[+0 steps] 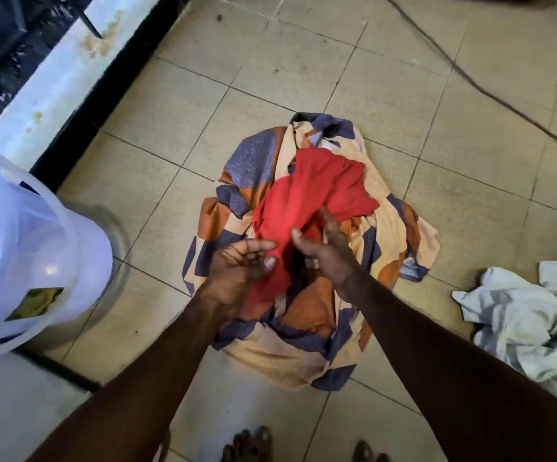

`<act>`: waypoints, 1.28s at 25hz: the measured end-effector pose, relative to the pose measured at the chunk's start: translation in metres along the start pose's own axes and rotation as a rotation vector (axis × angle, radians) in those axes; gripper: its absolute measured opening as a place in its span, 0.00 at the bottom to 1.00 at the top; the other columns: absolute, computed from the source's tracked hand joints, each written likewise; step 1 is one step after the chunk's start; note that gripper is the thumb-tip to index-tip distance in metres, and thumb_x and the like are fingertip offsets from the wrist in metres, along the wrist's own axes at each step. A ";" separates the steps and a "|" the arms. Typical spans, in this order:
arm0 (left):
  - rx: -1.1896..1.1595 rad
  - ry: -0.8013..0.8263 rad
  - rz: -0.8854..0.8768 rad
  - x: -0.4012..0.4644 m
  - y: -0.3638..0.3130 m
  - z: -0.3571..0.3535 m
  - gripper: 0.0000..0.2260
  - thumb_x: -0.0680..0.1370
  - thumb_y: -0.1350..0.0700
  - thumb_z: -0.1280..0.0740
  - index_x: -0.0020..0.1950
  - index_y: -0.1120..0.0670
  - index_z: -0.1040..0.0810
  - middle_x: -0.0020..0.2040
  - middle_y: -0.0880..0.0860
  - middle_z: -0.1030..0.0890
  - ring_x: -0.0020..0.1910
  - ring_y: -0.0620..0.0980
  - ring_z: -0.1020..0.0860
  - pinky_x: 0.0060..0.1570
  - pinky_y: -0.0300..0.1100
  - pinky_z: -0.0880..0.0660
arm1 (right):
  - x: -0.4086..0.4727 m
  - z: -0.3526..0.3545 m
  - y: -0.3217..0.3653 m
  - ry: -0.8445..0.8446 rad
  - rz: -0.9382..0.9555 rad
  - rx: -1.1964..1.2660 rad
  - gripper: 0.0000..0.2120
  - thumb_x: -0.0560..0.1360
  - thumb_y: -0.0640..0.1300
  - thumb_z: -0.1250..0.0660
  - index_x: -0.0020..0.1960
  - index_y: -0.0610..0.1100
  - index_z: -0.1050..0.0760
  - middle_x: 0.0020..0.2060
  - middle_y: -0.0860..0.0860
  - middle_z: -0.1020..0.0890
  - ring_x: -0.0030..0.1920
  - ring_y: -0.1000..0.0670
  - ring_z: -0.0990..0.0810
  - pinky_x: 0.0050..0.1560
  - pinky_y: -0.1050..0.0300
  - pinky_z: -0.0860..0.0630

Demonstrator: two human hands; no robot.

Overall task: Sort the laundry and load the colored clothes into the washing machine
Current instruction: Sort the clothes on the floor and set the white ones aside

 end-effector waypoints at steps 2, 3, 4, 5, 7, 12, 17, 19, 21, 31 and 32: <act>-0.208 0.284 0.008 -0.022 -0.032 -0.003 0.12 0.64 0.68 0.24 0.41 0.52 0.15 0.35 0.46 0.17 0.34 0.40 0.19 0.37 0.33 0.21 | -0.005 -0.013 0.015 0.090 -0.088 0.387 0.28 0.78 0.51 0.29 0.76 0.54 0.33 0.67 0.45 0.19 0.64 0.39 0.19 0.60 0.38 0.20; -0.271 0.362 -0.002 -0.032 -0.046 -0.002 0.10 0.65 0.65 0.23 0.43 0.52 0.15 0.35 0.47 0.17 0.34 0.40 0.19 0.38 0.33 0.22 | -0.008 -0.019 0.026 0.123 -0.097 0.483 0.25 0.79 0.47 0.31 0.75 0.49 0.30 0.65 0.43 0.19 0.63 0.38 0.19 0.61 0.37 0.21; -0.249 0.341 -0.052 -0.036 -0.056 0.004 0.10 0.66 0.62 0.22 0.45 0.53 0.15 0.37 0.47 0.17 0.35 0.41 0.19 0.39 0.33 0.22 | -0.010 -0.026 0.039 0.113 -0.081 0.504 0.23 0.79 0.41 0.32 0.73 0.45 0.28 0.64 0.42 0.18 0.61 0.38 0.18 0.62 0.38 0.21; -0.148 0.228 -0.105 -0.037 -0.064 0.011 0.14 0.66 0.60 0.21 0.50 0.53 0.15 0.41 0.48 0.16 0.38 0.40 0.19 0.42 0.33 0.22 | -0.013 -0.032 0.052 0.085 -0.056 0.511 0.22 0.78 0.33 0.34 0.71 0.41 0.26 0.62 0.41 0.17 0.58 0.39 0.17 0.61 0.41 0.20; 0.097 -0.091 -0.134 -0.036 -0.070 0.027 0.30 0.67 0.60 0.22 0.68 0.50 0.25 0.58 0.47 0.20 0.48 0.38 0.19 0.47 0.32 0.23 | -0.026 -0.042 0.081 0.117 -0.027 0.602 0.23 0.76 0.25 0.40 0.66 0.40 0.24 0.57 0.41 0.16 0.52 0.43 0.15 0.57 0.45 0.18; -0.530 0.107 0.186 -0.043 -0.075 0.024 0.59 0.52 0.54 0.14 0.78 0.44 0.41 0.68 0.54 0.26 0.57 0.56 0.21 0.53 0.55 0.19 | -0.081 -0.057 0.121 0.599 0.040 0.654 0.24 0.68 0.32 0.31 0.64 0.39 0.19 0.59 0.38 0.16 0.57 0.41 0.15 0.54 0.49 0.17; -0.598 -0.143 0.018 -0.025 -0.126 0.044 0.15 0.62 0.68 0.32 0.48 0.62 0.17 0.38 0.57 0.15 0.38 0.56 0.17 0.40 0.45 0.17 | -0.082 -0.066 0.124 0.524 0.135 0.186 0.21 0.66 0.34 0.25 0.58 0.46 0.15 0.56 0.45 0.13 0.57 0.46 0.14 0.54 0.54 0.17; -0.648 -0.228 -0.154 -0.010 -0.161 0.065 0.19 0.68 0.71 0.46 0.45 0.58 0.18 0.36 0.54 0.16 0.36 0.52 0.19 0.39 0.40 0.19 | -0.068 -0.057 0.114 0.348 0.155 0.315 0.22 0.68 0.36 0.29 0.62 0.45 0.18 0.59 0.44 0.15 0.60 0.45 0.15 0.57 0.50 0.17; -0.625 -0.280 -0.345 0.004 -0.194 0.089 0.22 0.67 0.71 0.44 0.57 0.59 0.23 0.45 0.56 0.19 0.43 0.53 0.21 0.46 0.42 0.23 | -0.048 -0.043 0.089 0.118 0.104 0.401 0.22 0.70 0.37 0.29 0.63 0.43 0.20 0.59 0.44 0.15 0.59 0.44 0.15 0.54 0.50 0.17; 0.265 -0.427 0.378 0.002 -0.077 0.129 0.23 0.76 0.58 0.27 0.70 0.54 0.28 0.57 0.58 0.19 0.54 0.55 0.21 0.57 0.51 0.23 | -0.012 0.028 -0.068 -0.530 -0.396 -0.544 0.55 0.65 0.59 0.19 0.81 0.50 0.48 0.75 0.31 0.39 0.72 0.27 0.35 0.70 0.34 0.31; 0.250 -0.412 0.430 -0.004 -0.060 0.124 0.20 0.77 0.59 0.29 0.68 0.54 0.26 0.55 0.59 0.18 0.50 0.55 0.20 0.53 0.49 0.23 | -0.009 0.031 -0.076 -0.547 -0.458 -0.491 0.61 0.63 0.59 0.18 0.82 0.52 0.53 0.76 0.30 0.43 0.73 0.26 0.37 0.71 0.34 0.32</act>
Point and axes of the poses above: each hand's wrist, its own x-axis towards the middle knuckle, its own z-axis out of the back of the hand, y = z × x, the point moved 2 cm from there along x, towards the middle knuckle
